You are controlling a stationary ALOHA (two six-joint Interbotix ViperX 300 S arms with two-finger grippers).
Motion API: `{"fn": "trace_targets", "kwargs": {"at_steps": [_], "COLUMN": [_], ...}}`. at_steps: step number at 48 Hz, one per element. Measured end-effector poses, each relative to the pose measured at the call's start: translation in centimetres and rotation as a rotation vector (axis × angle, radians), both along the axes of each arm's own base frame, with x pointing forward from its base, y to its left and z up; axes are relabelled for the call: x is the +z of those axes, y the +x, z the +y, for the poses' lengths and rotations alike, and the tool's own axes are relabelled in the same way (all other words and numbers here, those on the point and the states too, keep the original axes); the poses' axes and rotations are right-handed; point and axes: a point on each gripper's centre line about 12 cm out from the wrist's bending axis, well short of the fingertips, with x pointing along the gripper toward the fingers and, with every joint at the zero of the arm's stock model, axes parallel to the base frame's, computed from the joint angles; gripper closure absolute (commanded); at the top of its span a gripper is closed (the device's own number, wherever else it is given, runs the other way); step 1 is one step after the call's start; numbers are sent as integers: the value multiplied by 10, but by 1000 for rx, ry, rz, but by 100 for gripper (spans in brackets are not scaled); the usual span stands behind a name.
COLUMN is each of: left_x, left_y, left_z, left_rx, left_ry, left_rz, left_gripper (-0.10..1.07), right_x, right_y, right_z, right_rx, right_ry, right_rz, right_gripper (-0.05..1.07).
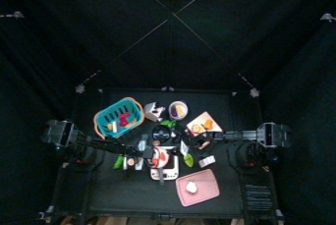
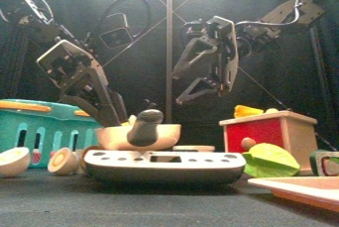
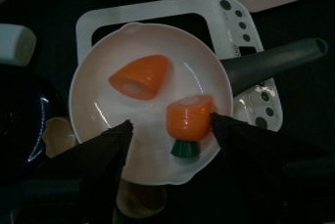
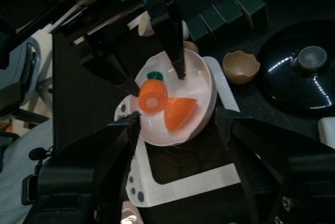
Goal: Grab carrot top
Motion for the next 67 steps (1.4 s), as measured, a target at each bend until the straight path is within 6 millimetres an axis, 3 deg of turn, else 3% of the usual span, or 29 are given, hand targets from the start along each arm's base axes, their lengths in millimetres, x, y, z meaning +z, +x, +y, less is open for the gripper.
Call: {"fn": "trace_targets", "kwargs": {"at_steps": [67], "left_x": [11], "left_y": [11], "left_z": [17], "left_rx": [146], "left_ry": [-94], "left_rz": [149], "left_gripper": [2], "right_x": [-7], "right_y": [-5], "right_z": [-2], "right_rx": [-15], "right_ry": [-1], "right_rz": [21], "right_gripper": [8]}}
